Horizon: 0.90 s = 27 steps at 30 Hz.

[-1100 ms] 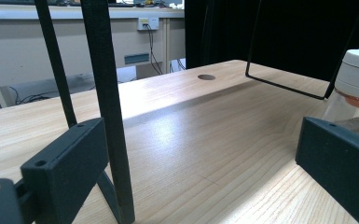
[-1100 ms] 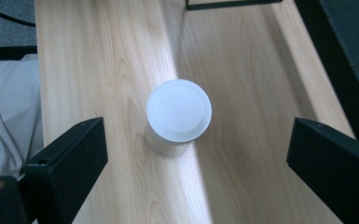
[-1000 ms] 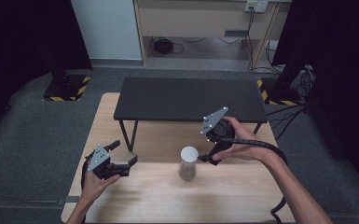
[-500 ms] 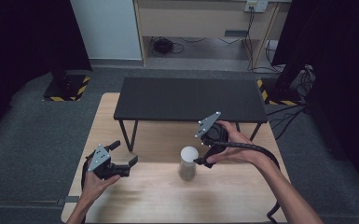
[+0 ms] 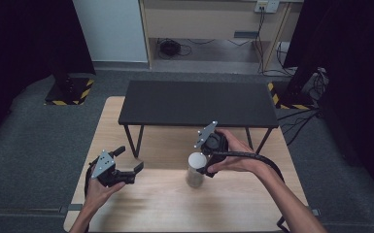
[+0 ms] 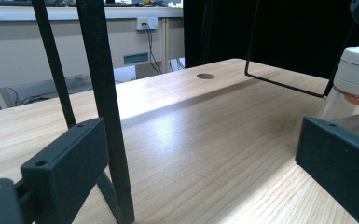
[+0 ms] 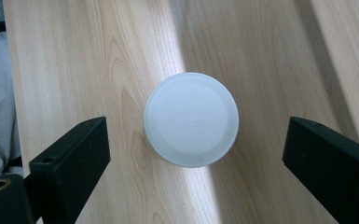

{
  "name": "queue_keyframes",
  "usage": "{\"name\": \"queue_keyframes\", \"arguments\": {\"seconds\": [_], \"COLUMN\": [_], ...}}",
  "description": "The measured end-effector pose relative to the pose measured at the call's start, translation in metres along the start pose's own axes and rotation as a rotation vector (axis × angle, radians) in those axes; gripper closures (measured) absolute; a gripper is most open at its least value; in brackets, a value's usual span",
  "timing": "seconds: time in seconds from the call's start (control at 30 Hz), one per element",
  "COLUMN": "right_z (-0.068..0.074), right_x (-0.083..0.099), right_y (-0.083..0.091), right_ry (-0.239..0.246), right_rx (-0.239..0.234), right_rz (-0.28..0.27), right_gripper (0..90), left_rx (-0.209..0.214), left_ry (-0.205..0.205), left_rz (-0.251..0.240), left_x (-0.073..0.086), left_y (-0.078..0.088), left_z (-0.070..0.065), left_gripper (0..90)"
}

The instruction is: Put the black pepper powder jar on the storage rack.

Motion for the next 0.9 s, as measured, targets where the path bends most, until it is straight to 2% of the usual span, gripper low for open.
{"name": "queue_keyframes", "arguments": {"seconds": [0.33, 0.57, 0.9], "right_z": [0.000, 0.000, 0.001], "right_x": [0.004, 0.003, 0.005], "right_y": [-0.019, -0.032, -0.048], "right_ry": [-0.034, -0.033, -0.036], "right_rx": [-0.022, -0.027, -0.025], "right_rz": [-0.003, 0.006, 0.047], "right_gripper": [8.0, 8.4, 21.7], "left_rx": [0.004, 0.005, 0.010], "left_ry": [-0.007, -0.010, -0.015], "left_rz": [0.006, 0.008, 0.010], "left_x": [0.000, 0.000, 0.000], "left_y": [-0.001, 0.000, -0.001], "left_z": [-0.001, 0.000, -0.001], "left_gripper": [1.9, 1.9, 1.9]}}
Point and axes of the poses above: each handheld gripper's, and its own axes: y roughly backward along the jaws, x roughly out of its underside, z roughly to its left, the point moved 10 cm from there along -y, roughly forward along the jaws
